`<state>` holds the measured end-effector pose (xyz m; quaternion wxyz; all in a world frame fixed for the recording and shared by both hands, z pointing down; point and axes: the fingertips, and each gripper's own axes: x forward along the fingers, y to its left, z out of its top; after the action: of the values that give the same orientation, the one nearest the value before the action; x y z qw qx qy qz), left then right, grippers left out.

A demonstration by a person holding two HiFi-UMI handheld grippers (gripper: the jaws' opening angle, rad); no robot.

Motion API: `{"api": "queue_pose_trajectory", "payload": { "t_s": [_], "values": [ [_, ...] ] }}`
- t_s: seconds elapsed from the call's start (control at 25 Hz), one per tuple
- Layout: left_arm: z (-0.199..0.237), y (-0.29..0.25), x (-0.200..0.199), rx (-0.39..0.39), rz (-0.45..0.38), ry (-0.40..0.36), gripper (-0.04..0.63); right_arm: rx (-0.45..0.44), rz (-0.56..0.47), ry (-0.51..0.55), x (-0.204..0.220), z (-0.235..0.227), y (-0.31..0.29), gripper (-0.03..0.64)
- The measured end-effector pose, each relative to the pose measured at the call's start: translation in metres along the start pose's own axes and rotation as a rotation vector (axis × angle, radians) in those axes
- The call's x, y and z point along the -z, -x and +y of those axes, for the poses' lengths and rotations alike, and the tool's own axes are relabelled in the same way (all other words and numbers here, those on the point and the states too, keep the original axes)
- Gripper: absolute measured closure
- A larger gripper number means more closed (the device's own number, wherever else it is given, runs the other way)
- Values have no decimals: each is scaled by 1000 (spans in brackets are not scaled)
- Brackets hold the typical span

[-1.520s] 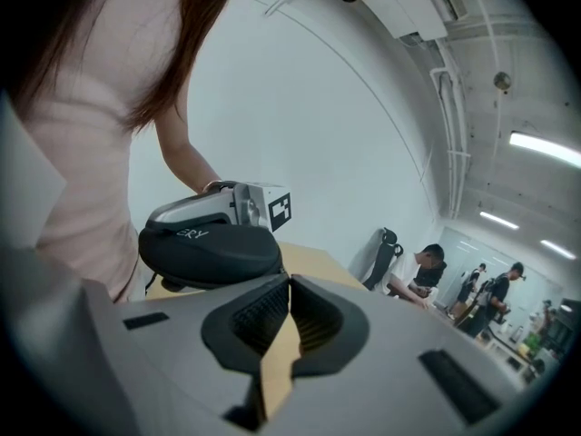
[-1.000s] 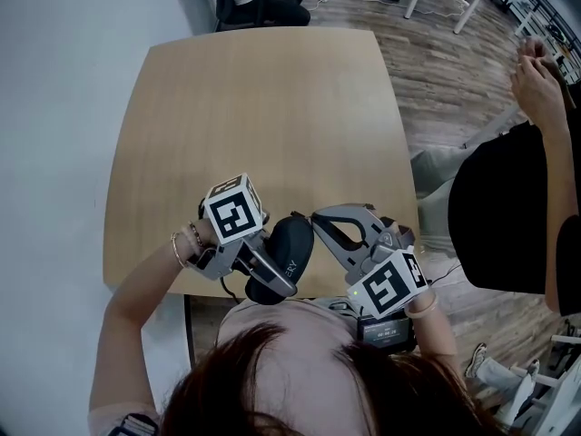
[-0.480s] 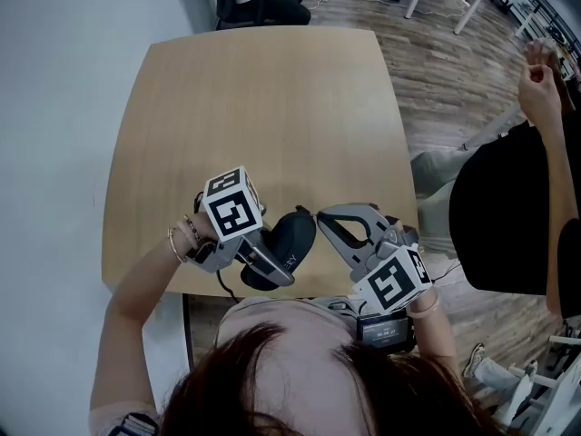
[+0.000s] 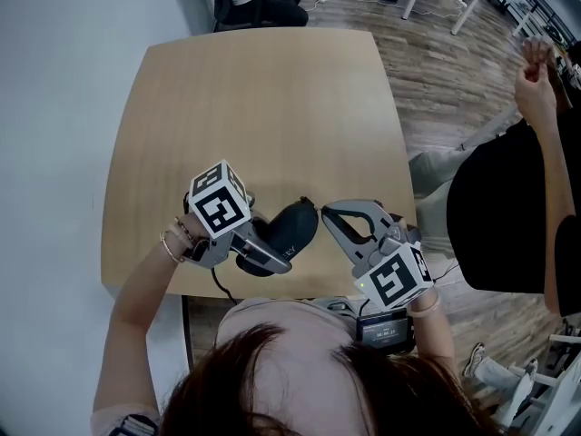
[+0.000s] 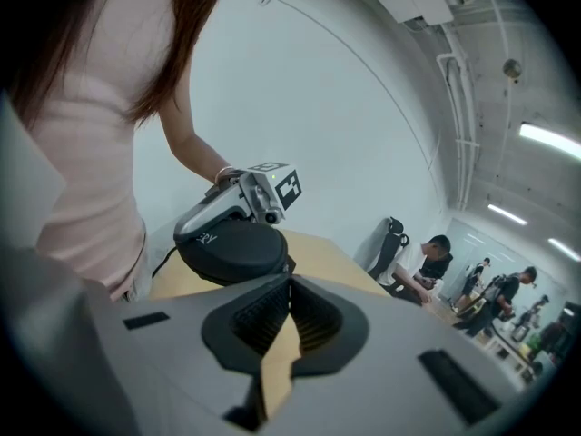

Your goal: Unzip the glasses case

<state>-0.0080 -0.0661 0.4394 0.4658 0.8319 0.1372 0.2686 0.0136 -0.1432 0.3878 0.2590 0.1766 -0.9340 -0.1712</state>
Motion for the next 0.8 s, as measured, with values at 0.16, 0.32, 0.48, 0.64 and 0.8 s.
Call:
{"api": "queue_pose_trajectory", "payload": {
  "t_s": [0.16,0.32,0.48,0.64,0.8],
  "values": [
    [-6,-3,7,23,56,10,370,-19,-2,29,-3,4,0,601],
    [-12,-7,9,76,89,42,373,-41,-7,50,-5,5,-2,601],
    [-16,-12,13,119,123,63,375,-56,-14,60,-7,8,-6,601],
    [-17,-18,15,136,143,72,376,-66,-13,66,-8,9,-10,601],
    [-10,-20,11,127,102,55,374,-38,-7,37,-4,7,-14,601]
  ]
}}
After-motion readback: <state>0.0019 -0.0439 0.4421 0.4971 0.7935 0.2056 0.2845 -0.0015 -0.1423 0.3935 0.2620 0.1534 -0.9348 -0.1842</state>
